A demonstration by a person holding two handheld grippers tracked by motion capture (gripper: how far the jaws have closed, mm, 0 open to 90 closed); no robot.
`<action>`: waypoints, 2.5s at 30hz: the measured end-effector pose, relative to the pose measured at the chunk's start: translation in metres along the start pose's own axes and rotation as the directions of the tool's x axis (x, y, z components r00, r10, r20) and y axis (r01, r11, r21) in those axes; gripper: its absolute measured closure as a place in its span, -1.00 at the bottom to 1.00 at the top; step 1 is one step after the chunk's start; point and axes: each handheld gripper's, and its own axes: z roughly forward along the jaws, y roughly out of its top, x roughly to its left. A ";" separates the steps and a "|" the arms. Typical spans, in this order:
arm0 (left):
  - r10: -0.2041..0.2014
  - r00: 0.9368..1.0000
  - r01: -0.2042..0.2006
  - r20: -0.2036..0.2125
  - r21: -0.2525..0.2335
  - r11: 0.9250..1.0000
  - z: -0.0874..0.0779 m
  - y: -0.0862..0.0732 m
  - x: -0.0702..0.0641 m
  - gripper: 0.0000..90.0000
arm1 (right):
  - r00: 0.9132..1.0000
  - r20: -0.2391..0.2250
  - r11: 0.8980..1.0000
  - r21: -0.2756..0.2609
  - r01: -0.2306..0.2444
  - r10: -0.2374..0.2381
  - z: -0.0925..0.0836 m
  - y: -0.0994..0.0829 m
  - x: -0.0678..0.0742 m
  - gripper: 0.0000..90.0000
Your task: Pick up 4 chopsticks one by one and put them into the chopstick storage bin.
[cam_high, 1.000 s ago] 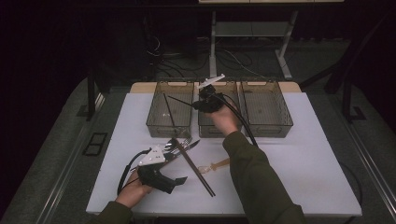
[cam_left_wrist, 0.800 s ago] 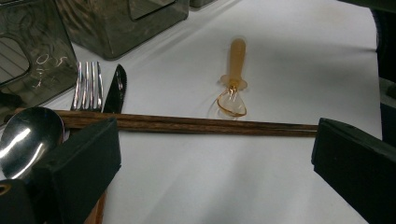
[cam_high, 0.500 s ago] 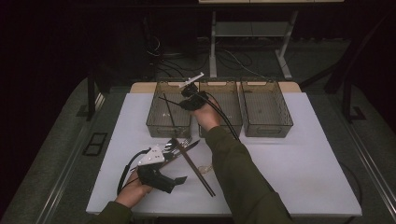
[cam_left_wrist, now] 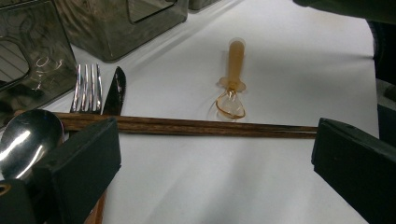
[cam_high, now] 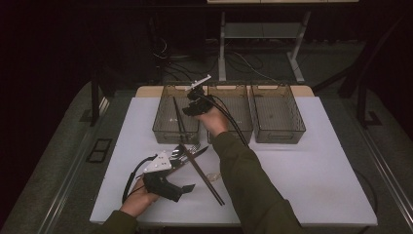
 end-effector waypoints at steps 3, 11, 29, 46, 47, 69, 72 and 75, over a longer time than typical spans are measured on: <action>0.005 1.000 -0.005 -0.001 0.000 1.000 0.000 0.000 0.000 -0.98 | 1.000 -0.023 1.000 -0.011 -0.003 0.002 -0.007 -0.001 0.000 0.21; -0.004 1.000 0.004 -0.001 0.008 1.000 0.002 -0.001 0.000 -0.98 | 0.998 -0.069 0.999 -0.048 0.003 -0.006 -0.035 -0.015 -0.004 -0.09; -0.007 1.000 0.007 -0.015 0.026 1.000 0.005 -0.002 -0.002 -0.98 | 0.997 -0.072 0.993 -0.112 0.031 -0.039 -0.111 -0.080 -0.026 -0.50; -0.028 0.999 0.028 -0.043 0.022 0.999 0.006 -0.002 0.001 -0.98 | 0.999 -0.047 0.988 -0.157 -0.011 0.004 -0.153 -0.143 -0.038 -0.60; -0.029 0.999 0.029 -0.043 0.021 0.999 0.005 -0.002 0.001 -0.98 | 0.999 -0.040 0.987 -0.159 -0.010 0.003 -0.155 -0.147 -0.039 -0.61; -0.040 0.997 0.042 -0.062 0.026 0.999 0.005 0.000 0.000 -0.98 | 0.997 0.012 0.977 -0.203 -0.071 0.075 -0.202 -0.248 -0.040 -0.61; -0.045 0.997 0.046 -0.058 0.030 0.998 0.005 0.000 0.001 -0.98 | 0.997 0.015 0.979 -0.192 -0.074 0.078 -0.205 -0.258 -0.039 -0.61; -0.037 0.997 0.039 -0.061 0.031 0.999 0.003 0.000 0.002 -0.91 | 0.996 0.030 0.980 -0.183 -0.072 0.079 -0.208 -0.268 -0.038 -0.61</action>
